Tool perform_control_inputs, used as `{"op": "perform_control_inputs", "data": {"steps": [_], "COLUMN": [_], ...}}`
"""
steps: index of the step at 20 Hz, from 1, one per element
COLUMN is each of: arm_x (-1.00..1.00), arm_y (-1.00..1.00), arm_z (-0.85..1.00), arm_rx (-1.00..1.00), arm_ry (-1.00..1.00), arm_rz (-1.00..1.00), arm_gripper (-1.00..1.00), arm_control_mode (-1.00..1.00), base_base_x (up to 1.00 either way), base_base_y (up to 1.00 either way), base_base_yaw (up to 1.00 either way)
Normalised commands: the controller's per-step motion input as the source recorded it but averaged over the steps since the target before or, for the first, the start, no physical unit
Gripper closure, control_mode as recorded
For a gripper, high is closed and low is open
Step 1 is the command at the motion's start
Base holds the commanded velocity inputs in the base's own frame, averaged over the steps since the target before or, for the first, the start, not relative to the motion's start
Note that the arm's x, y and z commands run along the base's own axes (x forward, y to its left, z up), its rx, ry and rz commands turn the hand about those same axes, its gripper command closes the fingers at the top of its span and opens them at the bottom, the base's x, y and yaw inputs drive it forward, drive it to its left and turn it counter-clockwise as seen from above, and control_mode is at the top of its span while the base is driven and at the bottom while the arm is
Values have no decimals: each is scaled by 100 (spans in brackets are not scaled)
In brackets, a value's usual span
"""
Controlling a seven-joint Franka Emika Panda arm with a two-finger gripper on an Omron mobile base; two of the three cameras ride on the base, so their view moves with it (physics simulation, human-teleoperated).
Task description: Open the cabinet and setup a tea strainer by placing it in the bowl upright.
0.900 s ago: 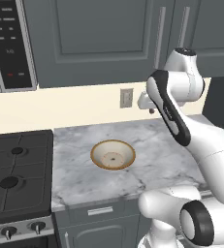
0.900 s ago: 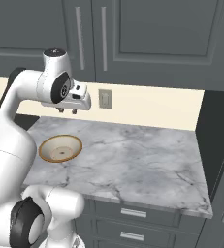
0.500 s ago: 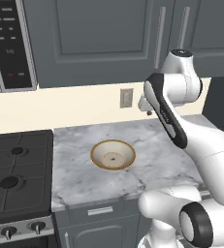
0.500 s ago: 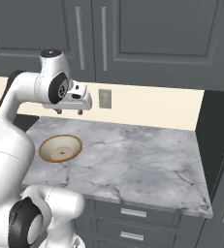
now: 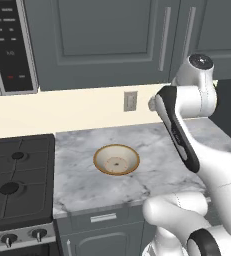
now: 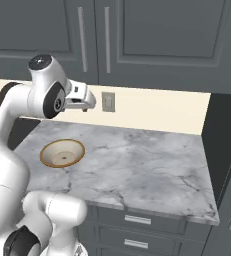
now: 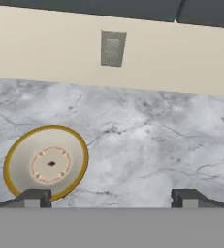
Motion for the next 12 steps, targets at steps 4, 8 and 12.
{"op": "perform_control_inputs", "data": {"steps": [4,8,12], "arm_x": [-3,0,0], "arm_y": [-8,-7,-3], "arm_z": [49,63,75], "arm_rx": [0,0,6], "arm_ry": [-8,0,-7], "arm_rz": [-17,-19,-12], "arm_gripper": [-100,-100,-100], "arm_control_mode": [-100,-100,-100], "base_base_x": [0,0,0], "base_base_y": [0,0,0], "base_base_yaw": [0,0,0]}}
